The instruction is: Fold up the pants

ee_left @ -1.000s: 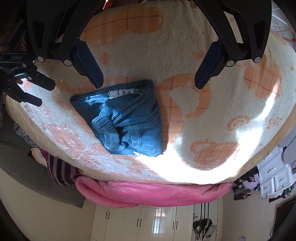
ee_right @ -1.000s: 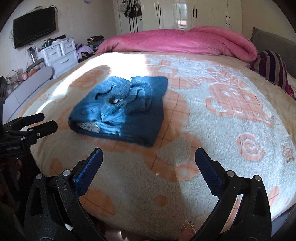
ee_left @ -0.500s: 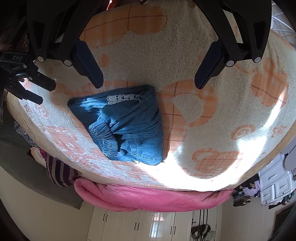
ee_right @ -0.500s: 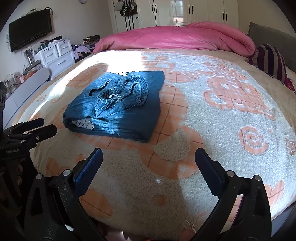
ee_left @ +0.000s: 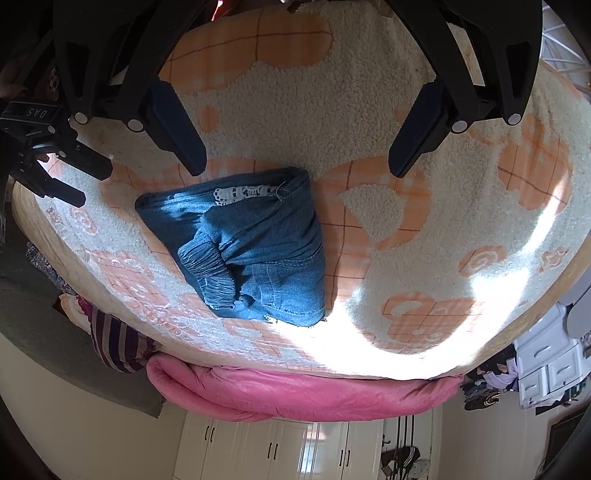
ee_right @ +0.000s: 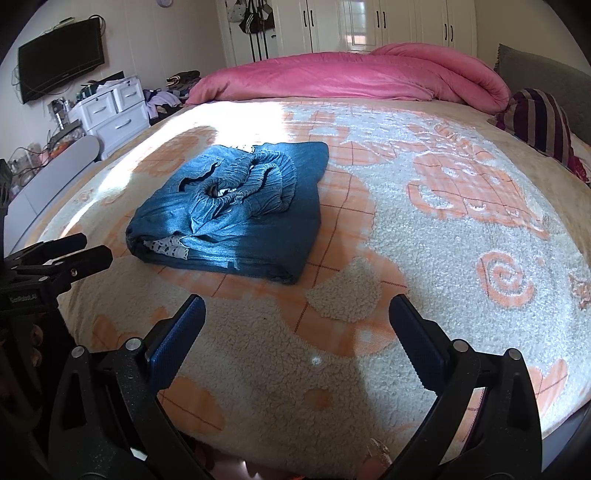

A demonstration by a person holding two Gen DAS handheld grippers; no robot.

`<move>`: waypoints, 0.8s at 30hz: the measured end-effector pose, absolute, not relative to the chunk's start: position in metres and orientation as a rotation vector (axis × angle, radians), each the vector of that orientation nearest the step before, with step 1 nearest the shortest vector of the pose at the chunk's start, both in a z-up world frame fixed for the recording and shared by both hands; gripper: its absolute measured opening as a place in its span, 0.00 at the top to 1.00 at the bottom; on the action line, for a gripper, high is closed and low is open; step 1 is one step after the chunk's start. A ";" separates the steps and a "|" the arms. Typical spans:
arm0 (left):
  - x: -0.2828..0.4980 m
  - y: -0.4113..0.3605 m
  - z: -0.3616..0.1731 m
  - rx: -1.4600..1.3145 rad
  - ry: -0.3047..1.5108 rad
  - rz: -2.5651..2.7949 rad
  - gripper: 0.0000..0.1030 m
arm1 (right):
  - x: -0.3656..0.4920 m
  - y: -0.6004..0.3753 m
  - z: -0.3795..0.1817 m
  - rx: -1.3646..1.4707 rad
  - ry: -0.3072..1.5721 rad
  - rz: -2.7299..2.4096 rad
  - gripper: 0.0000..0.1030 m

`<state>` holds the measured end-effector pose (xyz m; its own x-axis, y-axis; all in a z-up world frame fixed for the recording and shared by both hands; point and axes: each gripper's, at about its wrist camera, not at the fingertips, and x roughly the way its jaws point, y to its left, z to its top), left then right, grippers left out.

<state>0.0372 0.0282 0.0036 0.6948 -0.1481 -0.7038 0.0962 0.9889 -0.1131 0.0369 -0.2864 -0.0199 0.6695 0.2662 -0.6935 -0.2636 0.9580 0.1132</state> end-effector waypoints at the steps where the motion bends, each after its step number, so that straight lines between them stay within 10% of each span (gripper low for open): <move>1: 0.037 0.028 0.004 -0.070 0.790 -0.137 0.04 | 0.037 -0.286 -0.020 0.003 0.783 0.299 0.09; 24: 0.038 0.029 0.005 -0.066 0.798 -0.116 0.04 | 0.039 -0.289 -0.020 0.008 0.790 0.296 0.09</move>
